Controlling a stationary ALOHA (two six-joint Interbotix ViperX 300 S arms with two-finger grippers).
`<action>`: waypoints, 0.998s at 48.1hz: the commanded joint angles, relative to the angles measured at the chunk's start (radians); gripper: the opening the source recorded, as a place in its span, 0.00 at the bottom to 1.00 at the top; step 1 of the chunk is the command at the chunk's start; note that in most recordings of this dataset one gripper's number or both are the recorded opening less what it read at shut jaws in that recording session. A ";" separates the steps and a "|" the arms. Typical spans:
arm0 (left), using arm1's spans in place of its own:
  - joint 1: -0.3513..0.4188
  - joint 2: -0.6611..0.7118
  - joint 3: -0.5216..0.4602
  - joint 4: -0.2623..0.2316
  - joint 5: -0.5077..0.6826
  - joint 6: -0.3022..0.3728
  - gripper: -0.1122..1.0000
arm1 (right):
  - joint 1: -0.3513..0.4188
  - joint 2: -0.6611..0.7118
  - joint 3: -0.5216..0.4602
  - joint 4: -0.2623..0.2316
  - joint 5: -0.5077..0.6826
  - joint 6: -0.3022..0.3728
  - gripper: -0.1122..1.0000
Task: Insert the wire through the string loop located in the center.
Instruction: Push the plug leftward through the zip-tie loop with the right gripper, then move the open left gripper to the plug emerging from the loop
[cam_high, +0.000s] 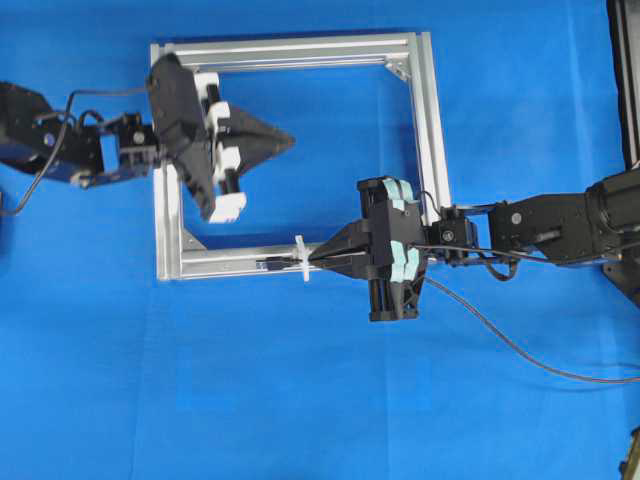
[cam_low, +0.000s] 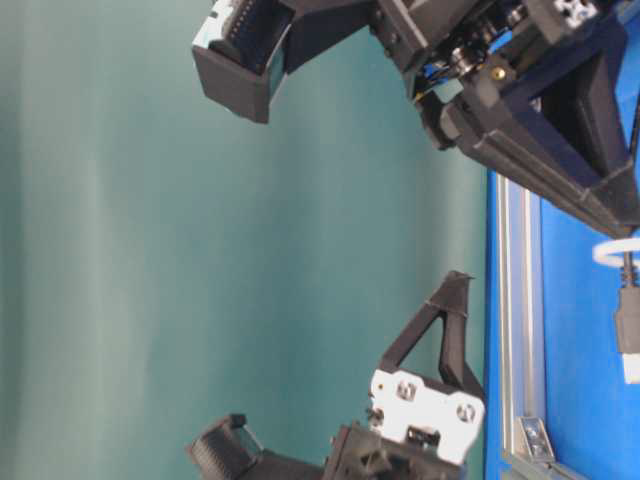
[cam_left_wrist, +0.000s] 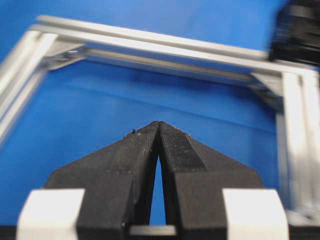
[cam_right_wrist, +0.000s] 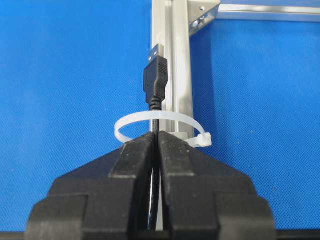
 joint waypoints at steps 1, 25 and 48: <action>-0.048 -0.044 0.005 0.003 -0.005 0.002 0.10 | -0.002 -0.014 -0.011 0.002 -0.008 -0.002 0.08; -0.242 -0.071 0.040 0.000 0.000 -0.017 0.10 | -0.002 -0.014 -0.011 -0.002 -0.008 -0.002 0.08; -0.232 -0.069 0.038 0.000 0.028 -0.017 0.10 | -0.002 -0.014 -0.011 -0.003 -0.006 -0.002 0.08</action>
